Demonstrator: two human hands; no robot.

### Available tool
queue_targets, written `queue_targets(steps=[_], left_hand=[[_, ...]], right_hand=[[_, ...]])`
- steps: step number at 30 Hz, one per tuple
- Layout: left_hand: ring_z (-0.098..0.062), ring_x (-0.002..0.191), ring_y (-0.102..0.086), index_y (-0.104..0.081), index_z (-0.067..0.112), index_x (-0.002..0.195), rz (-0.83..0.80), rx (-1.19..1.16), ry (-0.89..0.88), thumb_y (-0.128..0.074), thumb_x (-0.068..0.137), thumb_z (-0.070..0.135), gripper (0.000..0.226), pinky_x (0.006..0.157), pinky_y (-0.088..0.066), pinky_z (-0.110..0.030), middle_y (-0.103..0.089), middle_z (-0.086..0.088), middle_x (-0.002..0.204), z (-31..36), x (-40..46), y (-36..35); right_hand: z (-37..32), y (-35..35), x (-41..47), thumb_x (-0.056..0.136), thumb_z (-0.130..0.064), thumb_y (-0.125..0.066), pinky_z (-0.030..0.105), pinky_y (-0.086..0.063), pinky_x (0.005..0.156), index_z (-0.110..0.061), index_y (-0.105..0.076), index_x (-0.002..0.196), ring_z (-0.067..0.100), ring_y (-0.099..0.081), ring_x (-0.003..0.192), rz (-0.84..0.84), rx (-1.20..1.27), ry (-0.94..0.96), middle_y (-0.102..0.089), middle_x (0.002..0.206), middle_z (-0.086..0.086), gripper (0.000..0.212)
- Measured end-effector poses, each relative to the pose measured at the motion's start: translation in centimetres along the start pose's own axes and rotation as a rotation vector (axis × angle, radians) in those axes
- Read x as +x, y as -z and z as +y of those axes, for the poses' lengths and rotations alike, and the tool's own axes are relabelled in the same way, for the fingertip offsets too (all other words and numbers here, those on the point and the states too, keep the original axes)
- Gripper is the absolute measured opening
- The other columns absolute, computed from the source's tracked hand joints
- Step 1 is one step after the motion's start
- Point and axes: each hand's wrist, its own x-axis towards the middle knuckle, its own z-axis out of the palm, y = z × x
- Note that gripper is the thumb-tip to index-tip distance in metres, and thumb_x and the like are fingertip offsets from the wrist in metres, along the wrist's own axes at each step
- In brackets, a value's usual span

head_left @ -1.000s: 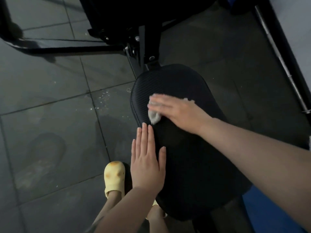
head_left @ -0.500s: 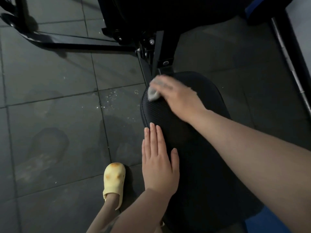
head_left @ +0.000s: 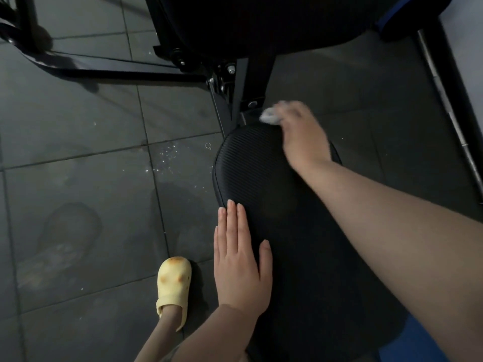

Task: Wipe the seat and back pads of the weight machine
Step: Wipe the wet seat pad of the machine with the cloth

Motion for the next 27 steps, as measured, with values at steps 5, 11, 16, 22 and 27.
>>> queue_targets(steps=[5,11,16,22,27], left_hand=[[-0.011,0.148,0.009,-0.007,0.016,0.153,-0.023,-0.039,0.021,-0.029,0.097,0.039,0.064,0.119,-0.005,-0.029,0.002,0.006,0.161,0.2,0.0,0.3],[-0.002,0.145,0.016,-0.001,0.026,0.151,-0.057,-0.090,0.010,-0.030,0.098,0.042,0.063,0.114,0.004,-0.016,0.010,0.016,0.159,0.2,-0.1,1.4],[0.000,0.146,0.005,-0.013,0.029,0.151,-0.142,-0.120,-0.091,-0.033,0.098,0.041,0.058,0.113,-0.003,-0.015,-0.003,0.018,0.159,-2.0,-1.5,2.9],[-0.002,0.146,-0.009,-0.028,0.028,0.148,-0.190,-0.076,-0.201,-0.036,0.097,0.038,0.052,0.118,-0.017,-0.027,-0.019,0.013,0.157,-4.2,-1.4,4.4],[-0.006,0.147,-0.004,-0.025,0.023,0.150,-0.212,0.029,-0.248,-0.041,0.100,0.030,0.053,0.120,-0.013,-0.033,-0.016,0.009,0.158,-4.2,2.3,5.5]], right_hand=[[2.8,2.0,-5.1,0.103,-0.019,-0.031,0.033,-0.039,0.096,-0.021,-0.044,0.140,0.028,-0.050,0.120,0.192,0.005,-0.586,-0.041,0.143,0.009,0.040],[-0.6,0.8,-2.6,0.103,-0.012,-0.033,0.030,-0.034,0.104,-0.013,-0.044,0.141,0.025,-0.046,0.127,0.169,0.086,-0.489,-0.034,0.149,0.009,0.040],[-6.0,-2.3,0.2,0.098,-0.008,-0.038,0.038,-0.038,0.104,-0.005,-0.059,0.124,0.025,-0.050,0.119,-0.262,0.135,0.220,-0.050,0.130,0.013,0.034],[-6.4,-0.7,-2.9,0.101,-0.013,-0.044,0.029,-0.026,0.107,-0.021,-0.056,0.133,0.018,-0.037,0.136,-0.538,-0.100,0.597,-0.041,0.148,0.001,0.035],[-2.7,0.3,-6.4,0.100,-0.013,-0.043,0.035,-0.027,0.117,-0.018,-0.052,0.137,0.021,-0.032,0.141,-0.179,0.106,0.077,-0.037,0.152,0.005,0.038]])
